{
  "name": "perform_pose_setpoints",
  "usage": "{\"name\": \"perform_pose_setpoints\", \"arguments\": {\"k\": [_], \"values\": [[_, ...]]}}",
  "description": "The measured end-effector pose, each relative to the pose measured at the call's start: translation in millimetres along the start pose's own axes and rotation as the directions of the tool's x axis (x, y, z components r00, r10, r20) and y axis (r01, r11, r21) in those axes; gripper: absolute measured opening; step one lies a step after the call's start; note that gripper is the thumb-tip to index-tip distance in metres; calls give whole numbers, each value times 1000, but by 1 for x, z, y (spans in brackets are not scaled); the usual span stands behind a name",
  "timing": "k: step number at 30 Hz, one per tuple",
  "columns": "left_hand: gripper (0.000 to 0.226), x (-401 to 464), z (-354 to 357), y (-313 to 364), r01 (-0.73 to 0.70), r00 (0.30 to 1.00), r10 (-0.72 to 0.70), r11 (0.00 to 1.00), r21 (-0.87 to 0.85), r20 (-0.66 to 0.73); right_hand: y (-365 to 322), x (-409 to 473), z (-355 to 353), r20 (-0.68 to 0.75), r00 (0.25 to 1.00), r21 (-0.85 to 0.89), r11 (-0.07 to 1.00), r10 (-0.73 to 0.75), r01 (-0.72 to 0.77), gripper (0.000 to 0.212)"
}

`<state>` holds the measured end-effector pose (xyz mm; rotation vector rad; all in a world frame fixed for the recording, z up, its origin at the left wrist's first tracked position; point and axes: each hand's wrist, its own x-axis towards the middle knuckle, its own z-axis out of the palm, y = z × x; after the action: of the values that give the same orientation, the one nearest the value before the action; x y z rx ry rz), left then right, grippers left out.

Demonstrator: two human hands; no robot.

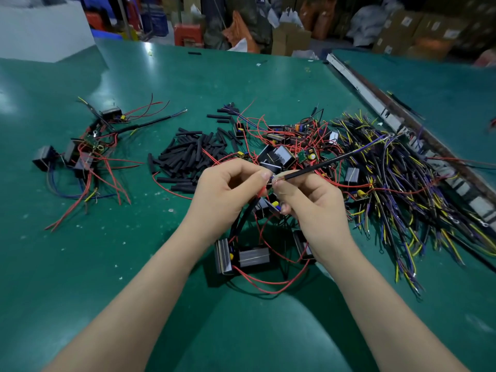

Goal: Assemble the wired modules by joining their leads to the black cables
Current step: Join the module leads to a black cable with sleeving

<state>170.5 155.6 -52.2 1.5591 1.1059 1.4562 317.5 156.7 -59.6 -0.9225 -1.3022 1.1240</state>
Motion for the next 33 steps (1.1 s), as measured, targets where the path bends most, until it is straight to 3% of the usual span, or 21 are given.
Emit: {"name": "perform_pose_setpoints", "arguments": {"k": [9,12,15,18,24,28,33], "values": [[12,-2,2,-3,-18,994,24,998,62,-104,2,0,4,33,999,26,999,19,-19,25],[16,-2,4,-5,3,991,16,990,140,-136,4,-1,4,-9,995,-162,982,-101,98,21],[24,-3,7,-6,37,986,0,974,222,-164,6,-2,5,3,921,-515,789,-390,335,10],[23,-4,9,-4,70,981,-20,965,254,-193,10,-4,6,58,838,-651,616,-542,444,4],[21,-2,6,-1,107,987,-69,958,267,-146,9,-3,6,27,819,-642,618,-573,454,21],[29,-1,3,-2,193,979,-175,962,193,-106,9,-2,6,48,825,-641,616,-563,458,3],[28,-2,5,-1,269,958,-246,948,170,-149,10,-2,3,138,806,-640,570,-575,516,9]]}}
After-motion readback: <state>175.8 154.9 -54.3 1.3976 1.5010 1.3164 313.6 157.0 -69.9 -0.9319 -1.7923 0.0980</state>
